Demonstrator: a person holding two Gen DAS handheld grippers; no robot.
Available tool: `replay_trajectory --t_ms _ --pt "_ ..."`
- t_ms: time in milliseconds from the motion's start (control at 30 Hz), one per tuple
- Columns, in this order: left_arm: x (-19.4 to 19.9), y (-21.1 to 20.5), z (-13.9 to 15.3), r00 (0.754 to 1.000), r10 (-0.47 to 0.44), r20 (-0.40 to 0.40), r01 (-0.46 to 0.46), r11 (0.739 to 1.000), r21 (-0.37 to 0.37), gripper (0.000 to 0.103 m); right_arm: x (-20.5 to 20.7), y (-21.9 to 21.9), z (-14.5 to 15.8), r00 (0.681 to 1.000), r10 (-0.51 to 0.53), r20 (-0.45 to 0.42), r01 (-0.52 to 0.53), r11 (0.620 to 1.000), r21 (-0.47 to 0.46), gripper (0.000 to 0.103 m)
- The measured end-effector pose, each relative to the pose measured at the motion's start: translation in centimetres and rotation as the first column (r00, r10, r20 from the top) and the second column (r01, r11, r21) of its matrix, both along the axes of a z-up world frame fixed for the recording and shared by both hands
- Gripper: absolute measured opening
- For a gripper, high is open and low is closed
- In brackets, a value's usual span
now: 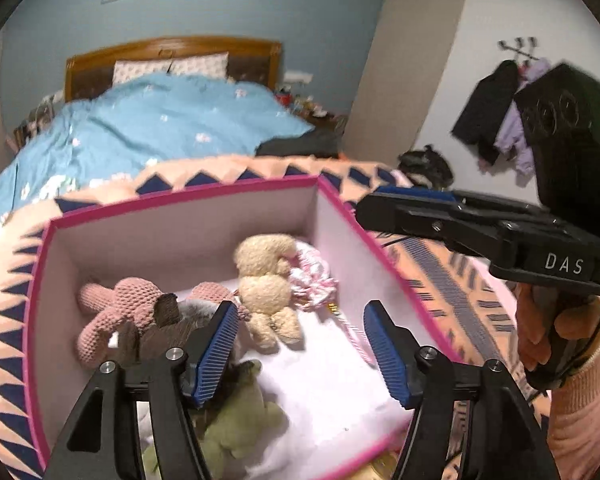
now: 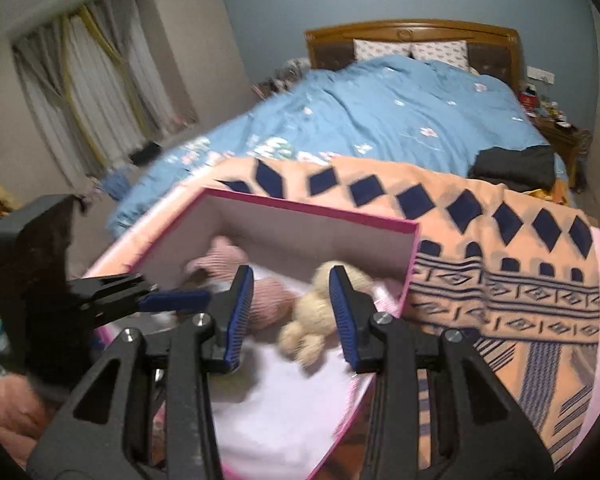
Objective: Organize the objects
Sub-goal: 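Move the right gripper down to the gold tissue pack beside the box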
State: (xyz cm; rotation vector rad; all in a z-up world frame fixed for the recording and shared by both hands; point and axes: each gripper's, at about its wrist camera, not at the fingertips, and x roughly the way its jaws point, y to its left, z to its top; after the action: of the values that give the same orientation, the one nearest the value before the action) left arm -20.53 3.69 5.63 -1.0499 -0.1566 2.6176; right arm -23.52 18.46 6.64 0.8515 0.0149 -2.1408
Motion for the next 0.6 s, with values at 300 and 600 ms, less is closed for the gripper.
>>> replay_trajectory --t_ms 300,600 --pt "7.1 -0.1 2.3 0.991 -0.074 -0.114 0.074 0.997 0.002 0.075 8.5 3.2 2.0 0.997 0.059 -0.058 -0.066 0.989 -0.132 0.046" --pt "11.5 -0.3 0.9 0.985 -0.106 -0.135 0.110 0.994 0.022 0.076 14.0 3.4 -0.5 0.995 0.036 -0.091 -0.042 0.997 -0.066 0.052"
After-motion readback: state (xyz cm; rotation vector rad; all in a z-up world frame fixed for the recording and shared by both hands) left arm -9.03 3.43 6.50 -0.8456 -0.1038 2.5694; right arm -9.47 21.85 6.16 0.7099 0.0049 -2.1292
